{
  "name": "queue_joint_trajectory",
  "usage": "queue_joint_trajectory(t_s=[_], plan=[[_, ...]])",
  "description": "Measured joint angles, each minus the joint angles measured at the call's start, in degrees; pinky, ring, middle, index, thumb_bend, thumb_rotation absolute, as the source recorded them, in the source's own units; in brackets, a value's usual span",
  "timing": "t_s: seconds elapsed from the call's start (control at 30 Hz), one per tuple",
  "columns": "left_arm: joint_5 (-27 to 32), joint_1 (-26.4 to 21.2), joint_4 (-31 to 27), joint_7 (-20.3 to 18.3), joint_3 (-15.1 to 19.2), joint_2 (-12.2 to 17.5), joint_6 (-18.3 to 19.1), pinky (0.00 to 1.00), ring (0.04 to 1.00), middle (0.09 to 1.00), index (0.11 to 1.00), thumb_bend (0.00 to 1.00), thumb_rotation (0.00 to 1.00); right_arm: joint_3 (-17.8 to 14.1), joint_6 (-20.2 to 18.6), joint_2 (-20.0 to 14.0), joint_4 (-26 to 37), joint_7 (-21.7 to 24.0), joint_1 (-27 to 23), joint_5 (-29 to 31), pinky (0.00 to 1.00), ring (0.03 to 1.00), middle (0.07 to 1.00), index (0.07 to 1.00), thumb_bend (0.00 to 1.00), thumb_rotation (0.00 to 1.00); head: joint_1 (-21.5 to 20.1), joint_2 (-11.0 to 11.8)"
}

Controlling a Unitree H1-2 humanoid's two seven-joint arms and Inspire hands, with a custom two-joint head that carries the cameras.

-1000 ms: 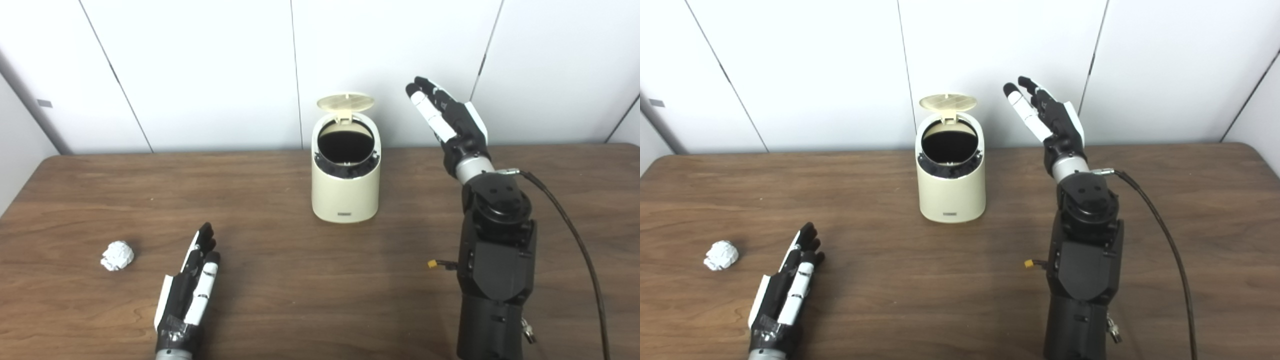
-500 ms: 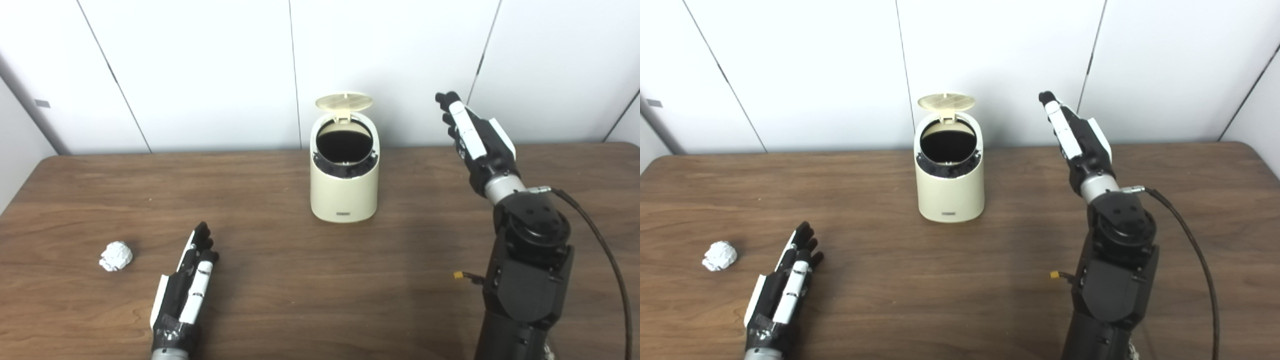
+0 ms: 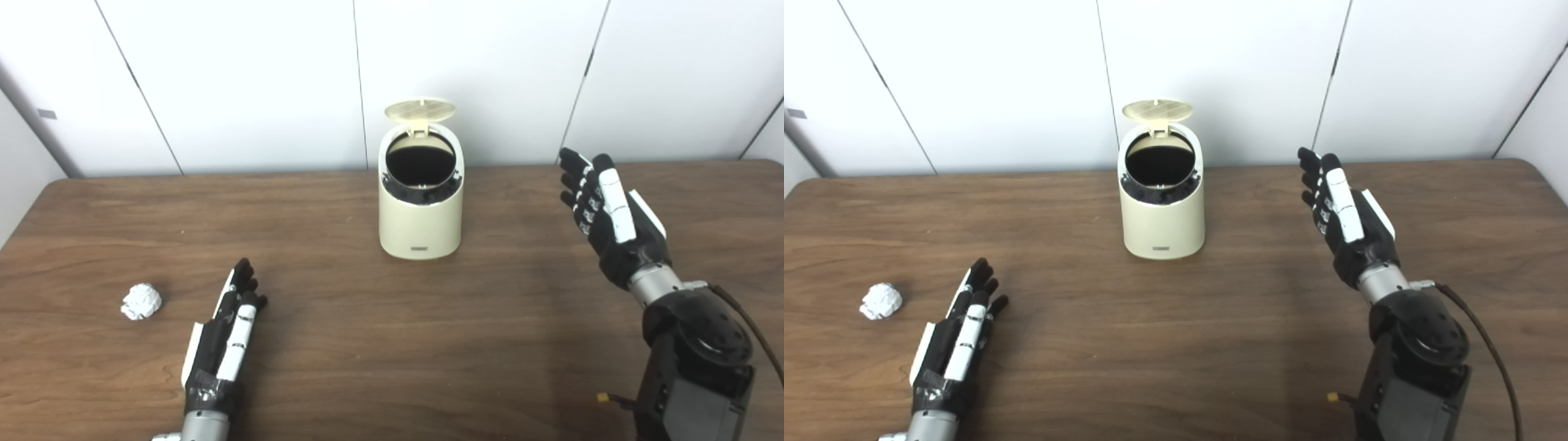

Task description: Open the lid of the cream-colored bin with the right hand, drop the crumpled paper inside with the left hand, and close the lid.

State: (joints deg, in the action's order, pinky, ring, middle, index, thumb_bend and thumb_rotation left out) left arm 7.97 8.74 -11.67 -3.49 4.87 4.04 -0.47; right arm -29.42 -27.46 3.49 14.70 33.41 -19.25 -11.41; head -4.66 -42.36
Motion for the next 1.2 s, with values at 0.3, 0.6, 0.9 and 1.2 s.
queue_joint_trajectory(t_s=[0.3, 0.6, 0.9, 1.2], plan=[[0.8, 0.0, 0.0, -0.1, 0.1, 0.2, 0.0, 1.00, 1.000, 1.000, 1.000, 0.38, 0.74, 7.0, 0.0, -4.7, 0.6, -4.9, 6.8, 7.8, 1.00, 1.000, 1.000, 0.982, 0.55, 1.00, -0.2, -1.0], [1.2, 0.0, -0.6, -0.1, 0.2, 0.3, 1.2, 1.00, 1.000, 1.000, 1.000, 0.37, 0.73, 12.4, 1.2, -6.1, -0.3, -13.2, 11.6, 13.2, 1.00, 1.000, 1.000, 0.971, 0.51, 1.00, 0.2, -1.6], [2.3, 0.3, -1.7, 0.0, 0.9, 0.2, 2.6, 1.00, 1.000, 1.000, 1.000, 0.36, 0.77, 15.5, 10.5, -6.2, -0.7, -19.6, 16.3, 15.2, 1.00, 1.000, 1.000, 0.959, 0.52, 1.00, 0.6, -2.2], [3.5, 0.5, -2.0, 0.0, 1.6, 0.1, 3.4, 1.00, 1.000, 1.000, 1.000, 0.35, 0.81, 17.3, 20.8, -6.3, -3.0, -25.6, 19.6, 14.6, 0.98, 0.962, 0.943, 0.900, 0.47, 0.96, 1.1, -2.6]])
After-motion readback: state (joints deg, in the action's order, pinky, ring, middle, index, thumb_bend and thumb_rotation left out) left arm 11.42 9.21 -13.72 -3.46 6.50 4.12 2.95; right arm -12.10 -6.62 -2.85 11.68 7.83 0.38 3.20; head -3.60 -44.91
